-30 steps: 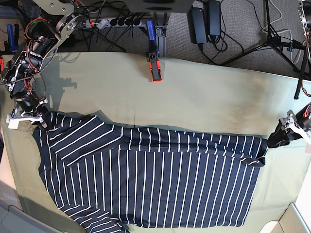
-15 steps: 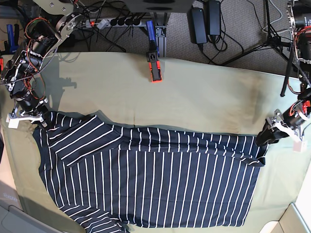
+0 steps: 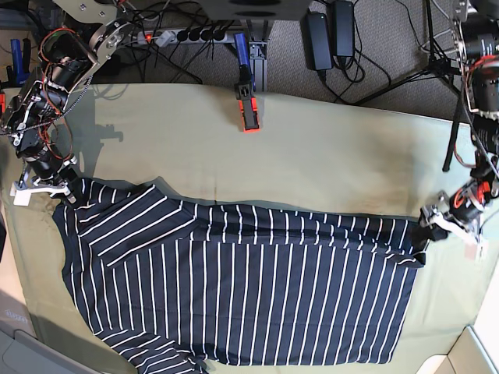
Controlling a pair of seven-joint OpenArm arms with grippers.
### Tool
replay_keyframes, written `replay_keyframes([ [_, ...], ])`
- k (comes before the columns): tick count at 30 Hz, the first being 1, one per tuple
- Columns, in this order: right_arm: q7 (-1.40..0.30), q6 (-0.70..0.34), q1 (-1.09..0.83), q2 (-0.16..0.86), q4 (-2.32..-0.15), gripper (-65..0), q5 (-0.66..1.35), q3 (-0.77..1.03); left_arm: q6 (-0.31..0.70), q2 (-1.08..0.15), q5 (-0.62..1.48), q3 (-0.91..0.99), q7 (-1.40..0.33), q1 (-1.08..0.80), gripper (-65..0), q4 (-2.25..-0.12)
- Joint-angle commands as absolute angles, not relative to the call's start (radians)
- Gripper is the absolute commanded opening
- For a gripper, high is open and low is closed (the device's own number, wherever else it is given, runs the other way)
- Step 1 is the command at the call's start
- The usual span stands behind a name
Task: Fold the T-shirt properly
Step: 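Grasp the shirt edges with both grippers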
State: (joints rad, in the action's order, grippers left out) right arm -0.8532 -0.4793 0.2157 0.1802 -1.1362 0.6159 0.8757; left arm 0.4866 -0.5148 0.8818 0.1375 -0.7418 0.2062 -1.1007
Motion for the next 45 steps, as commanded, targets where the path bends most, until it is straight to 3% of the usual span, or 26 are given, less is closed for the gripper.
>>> replay_keyframes([
  [1,-0.841,-0.513,0.229,0.198,-1.148,-65.0,0.633,0.875,0.483,-0.532,0.897,0.144,-0.741,0.23,-21.3,-1.136],
  [8,-0.838,-0.513,0.228,0.199,-1.148,-65.0,0.632,0.875,0.483,-0.532,0.891,0.144,-0.733,0.243,-21.3,-1.198],
  [18,-0.838,-0.513,0.226,0.199,-1.148,-65.0,0.632,0.875,0.474,-0.532,0.886,0.144,-0.73,0.361,-21.3,-0.939],
  [34,-0.838,-0.513,0.224,0.199,-1.148,-65.0,0.636,0.875,0.451,-0.526,0.892,0.144,-0.74,0.377,-21.3,-0.816],
  [45,-0.838,-0.513,0.224,0.199,-1.148,-65.0,0.636,0.875,0.543,-0.486,1.036,0.144,-0.823,0.377,-21.3,-0.816],
])
